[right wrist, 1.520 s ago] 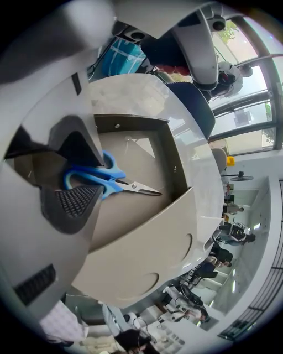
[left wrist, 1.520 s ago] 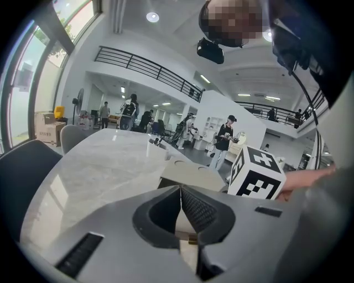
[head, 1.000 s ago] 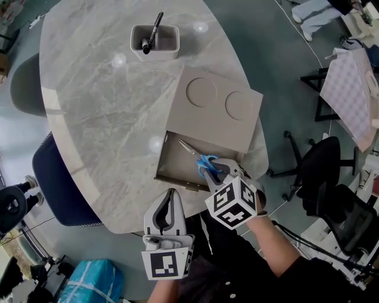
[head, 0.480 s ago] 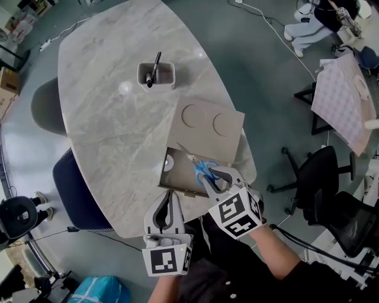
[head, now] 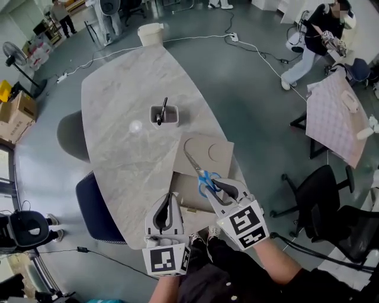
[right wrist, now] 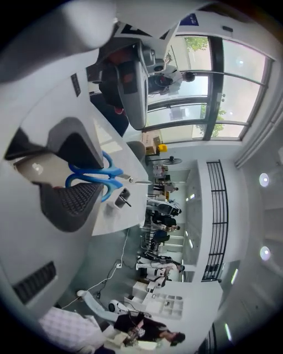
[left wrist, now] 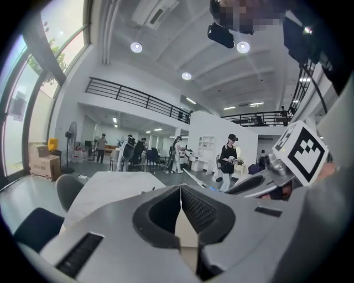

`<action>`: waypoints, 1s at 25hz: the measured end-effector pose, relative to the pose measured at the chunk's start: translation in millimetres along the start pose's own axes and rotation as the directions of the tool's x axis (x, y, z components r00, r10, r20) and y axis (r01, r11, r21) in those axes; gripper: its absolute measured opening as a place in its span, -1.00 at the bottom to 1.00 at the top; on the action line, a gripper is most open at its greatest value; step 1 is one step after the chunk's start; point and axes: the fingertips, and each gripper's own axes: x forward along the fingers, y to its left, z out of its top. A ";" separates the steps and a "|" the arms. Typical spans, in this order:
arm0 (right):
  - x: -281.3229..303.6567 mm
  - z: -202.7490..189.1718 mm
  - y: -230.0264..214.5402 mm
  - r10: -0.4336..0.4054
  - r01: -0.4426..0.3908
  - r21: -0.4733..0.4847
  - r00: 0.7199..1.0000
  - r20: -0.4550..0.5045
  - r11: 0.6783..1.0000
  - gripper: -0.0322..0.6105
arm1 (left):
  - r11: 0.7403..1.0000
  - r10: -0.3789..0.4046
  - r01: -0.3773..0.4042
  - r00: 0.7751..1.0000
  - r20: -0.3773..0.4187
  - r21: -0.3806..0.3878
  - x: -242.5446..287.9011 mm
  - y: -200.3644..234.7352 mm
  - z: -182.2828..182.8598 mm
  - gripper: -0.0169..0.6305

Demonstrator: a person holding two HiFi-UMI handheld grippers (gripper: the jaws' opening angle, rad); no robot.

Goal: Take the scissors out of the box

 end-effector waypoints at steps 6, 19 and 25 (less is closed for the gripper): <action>-41.4 52.9 0.3 -0.055 0.052 0.022 0.981 0.184 0.998 -0.66 | 0.999 0.007 -0.012 0.995 0.102 0.050 -12.2 -2.6 57.0 -0.90; -128.0 145.3 -13.9 -0.152 0.166 0.019 0.841 0.519 0.986 -0.66 | 0.995 -0.033 0.002 0.954 0.299 0.101 -35.3 -29.8 156.2 -0.90; -155.2 154.2 -15.8 -0.178 0.209 0.019 0.778 0.602 0.978 -0.66 | 0.994 -0.039 0.000 0.938 0.343 0.113 -47.2 -40.7 168.2 -0.90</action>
